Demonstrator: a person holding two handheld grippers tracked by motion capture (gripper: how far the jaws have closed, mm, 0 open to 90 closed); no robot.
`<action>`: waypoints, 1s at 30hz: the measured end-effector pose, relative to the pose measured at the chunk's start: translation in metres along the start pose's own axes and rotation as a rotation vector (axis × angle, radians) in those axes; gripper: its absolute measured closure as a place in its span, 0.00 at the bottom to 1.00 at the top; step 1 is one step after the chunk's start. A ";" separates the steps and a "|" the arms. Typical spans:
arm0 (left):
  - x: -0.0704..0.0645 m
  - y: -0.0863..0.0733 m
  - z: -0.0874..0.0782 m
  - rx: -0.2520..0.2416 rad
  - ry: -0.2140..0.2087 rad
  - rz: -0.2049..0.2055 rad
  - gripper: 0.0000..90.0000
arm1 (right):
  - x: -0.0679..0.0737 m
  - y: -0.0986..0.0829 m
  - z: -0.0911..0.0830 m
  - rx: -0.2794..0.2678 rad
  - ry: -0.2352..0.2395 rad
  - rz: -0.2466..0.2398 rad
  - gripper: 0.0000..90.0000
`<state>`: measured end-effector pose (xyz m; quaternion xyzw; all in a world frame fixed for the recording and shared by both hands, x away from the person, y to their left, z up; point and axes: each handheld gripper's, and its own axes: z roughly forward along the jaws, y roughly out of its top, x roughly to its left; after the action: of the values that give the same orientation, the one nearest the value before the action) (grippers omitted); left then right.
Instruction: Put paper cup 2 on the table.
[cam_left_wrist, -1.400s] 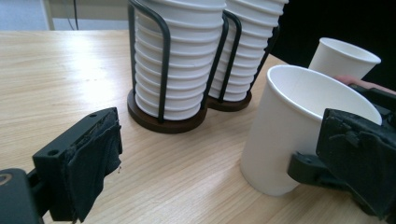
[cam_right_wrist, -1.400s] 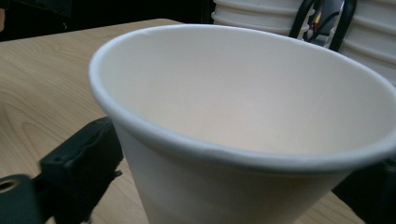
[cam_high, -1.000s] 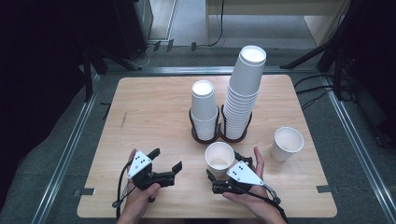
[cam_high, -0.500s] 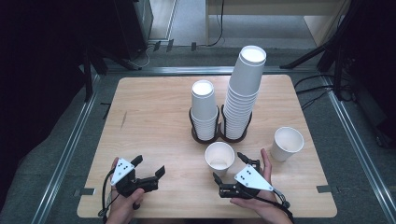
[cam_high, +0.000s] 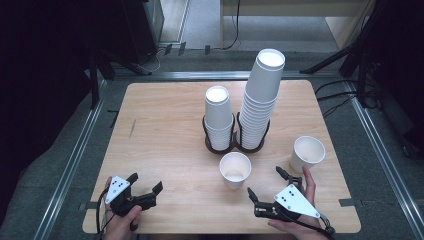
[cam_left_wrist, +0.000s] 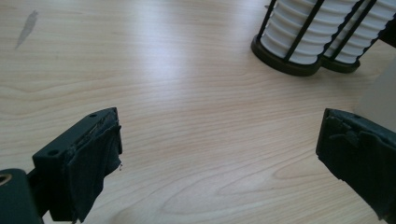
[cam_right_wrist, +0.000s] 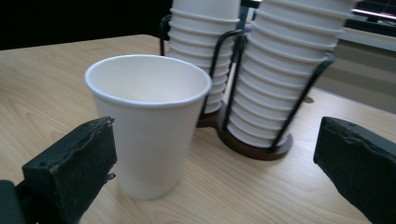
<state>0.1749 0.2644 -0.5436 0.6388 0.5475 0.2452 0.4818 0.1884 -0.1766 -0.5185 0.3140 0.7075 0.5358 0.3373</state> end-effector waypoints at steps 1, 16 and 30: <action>0.002 -0.001 -0.001 0.001 0.005 -0.001 0.00 | -0.002 0.000 -0.003 -0.001 -0.008 0.007 0.00; 0.025 -0.014 -0.018 0.020 0.092 -0.022 0.00 | -0.055 -0.020 -0.041 -0.005 -0.197 0.049 0.00; 0.044 -0.014 -0.027 -0.006 0.171 -0.071 0.00 | -0.121 -0.048 -0.070 0.023 -0.412 0.160 0.00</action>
<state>0.1578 0.3138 -0.5543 0.5942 0.6081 0.2833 0.4437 0.1974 -0.3233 -0.5342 0.4757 0.6027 0.4772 0.4274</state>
